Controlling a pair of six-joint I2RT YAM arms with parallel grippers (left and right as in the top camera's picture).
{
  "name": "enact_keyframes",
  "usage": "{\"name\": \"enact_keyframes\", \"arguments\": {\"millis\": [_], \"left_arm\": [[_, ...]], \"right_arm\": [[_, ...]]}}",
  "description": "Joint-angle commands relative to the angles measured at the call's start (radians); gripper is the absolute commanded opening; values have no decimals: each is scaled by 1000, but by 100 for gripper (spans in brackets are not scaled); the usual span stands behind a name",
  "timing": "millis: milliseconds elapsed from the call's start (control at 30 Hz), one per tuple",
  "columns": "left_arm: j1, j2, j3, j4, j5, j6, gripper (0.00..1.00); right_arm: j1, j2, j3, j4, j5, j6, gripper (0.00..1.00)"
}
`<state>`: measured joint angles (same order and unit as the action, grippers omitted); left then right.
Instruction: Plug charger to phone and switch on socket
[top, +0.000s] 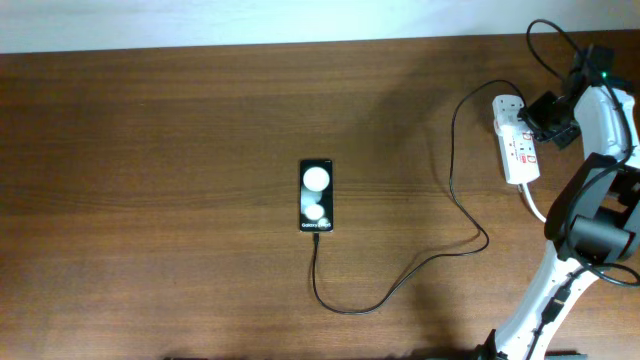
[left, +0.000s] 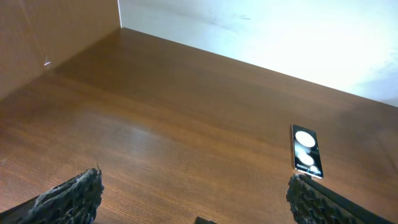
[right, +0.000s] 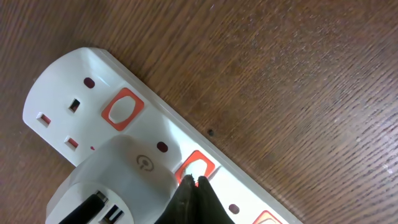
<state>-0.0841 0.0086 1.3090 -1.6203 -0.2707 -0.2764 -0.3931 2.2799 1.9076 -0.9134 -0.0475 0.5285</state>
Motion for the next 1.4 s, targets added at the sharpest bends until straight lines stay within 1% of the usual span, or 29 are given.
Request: {"name": "enact_keyframes", "arguments": {"millis": [0,167,300,367,433,600,767,1167,1233,1367], "left_arm": [[5,-1,2,2,-11,-2,99],[5,-1,2,2,-11,-2,99],[5,-1,2,2,-11,-2,99],[5,-1,2,2,-11,-2,99],[5,-1,2,2,-11,-2,99],[5,-1,2,2,-11,-2,99],[5,-1,2,2,-11,-2,99],[5,-1,2,2,-11,-2,99],[5,-1,2,2,-11,-2,99],[5,-1,2,2,-11,-2,99]], "right_arm": [[7,29,20,6,-13,11,4],[64,89,19,-14,-47,29,4],[86,90,20,-31,-47,25,4],[76,89,21,-43,-46,-18,4],[45,86,34,-79,-47,-19,4],[-23,55,147,-158,-46,-20,4],[-31,56,152,-138,-47,-19,4],[36,139,150,-109,-58,-15,4],[51,177,150,-103,-100,-17,4],[82,182,148,-139,-155,-21,4]]}}
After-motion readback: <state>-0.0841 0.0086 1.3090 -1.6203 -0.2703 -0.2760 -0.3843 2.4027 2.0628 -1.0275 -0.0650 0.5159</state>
